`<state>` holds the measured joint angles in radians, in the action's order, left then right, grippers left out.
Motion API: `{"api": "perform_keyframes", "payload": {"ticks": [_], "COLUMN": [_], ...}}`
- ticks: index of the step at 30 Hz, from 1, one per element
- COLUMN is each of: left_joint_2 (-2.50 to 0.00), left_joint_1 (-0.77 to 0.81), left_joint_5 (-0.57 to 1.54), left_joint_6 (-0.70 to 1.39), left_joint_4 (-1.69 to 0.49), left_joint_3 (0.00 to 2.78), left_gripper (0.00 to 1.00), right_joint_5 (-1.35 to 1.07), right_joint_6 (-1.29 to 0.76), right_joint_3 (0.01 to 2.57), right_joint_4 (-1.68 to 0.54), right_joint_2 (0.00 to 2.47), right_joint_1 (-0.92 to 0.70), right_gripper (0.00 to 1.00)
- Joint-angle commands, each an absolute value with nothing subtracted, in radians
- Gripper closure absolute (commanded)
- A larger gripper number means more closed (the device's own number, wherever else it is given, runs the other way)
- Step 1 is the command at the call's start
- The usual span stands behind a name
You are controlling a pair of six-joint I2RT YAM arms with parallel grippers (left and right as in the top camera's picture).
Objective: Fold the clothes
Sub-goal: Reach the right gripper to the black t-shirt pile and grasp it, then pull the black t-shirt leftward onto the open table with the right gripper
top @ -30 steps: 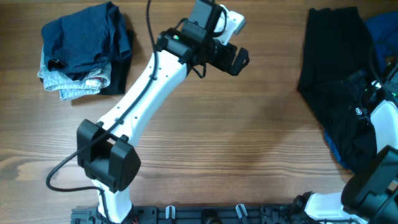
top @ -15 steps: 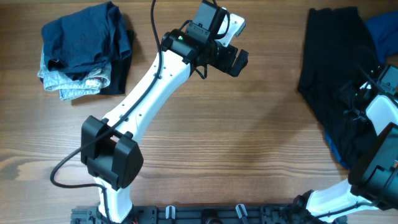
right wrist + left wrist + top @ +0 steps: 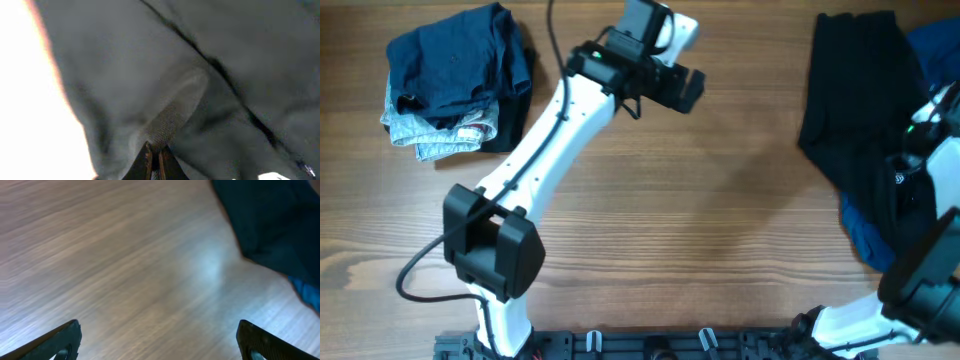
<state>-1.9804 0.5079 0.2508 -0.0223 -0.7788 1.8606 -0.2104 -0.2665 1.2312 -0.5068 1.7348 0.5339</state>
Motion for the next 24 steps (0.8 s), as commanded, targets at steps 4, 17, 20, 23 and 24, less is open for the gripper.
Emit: {"api": "perform_keyframes", "payload": {"ticks": [4, 17, 20, 23, 24], "left_joint_2": [-1.826, -1.726, -1.709, -1.702, -1.702], "left_joint_1": [0.368, 0.207, 0.155, 0.102, 0.089], "left_joint_5": [0.238, 0.246, 0.245, 0.245, 0.245], "left_joint_6": [0.008, 0.098, 0.098, 0.098, 0.098], "left_joint_4": [-0.803, -0.941, -0.967, -0.995, -1.005], "left_joint_3": [1.863, 1.863, 1.863, 1.863, 1.863], "left_gripper": [0.0, 0.0, 0.0, 0.0, 0.0], "right_joint_5": [-0.468, -0.432, -0.396, -0.396, -0.396], "right_joint_6": [-0.136, -0.136, -0.16, -0.169, -0.173], "right_joint_3": [1.378, 1.378, 1.38, 1.398, 1.407], "right_joint_4": [-0.657, -0.669, -0.643, -0.638, -0.639], "right_joint_2": [1.522, 1.351, 1.344, 1.342, 1.342], "right_joint_1": [0.447, 0.045, -0.055, -0.134, -0.156], "right_gripper": [0.96, 0.96, 0.96, 0.96, 0.96]}}
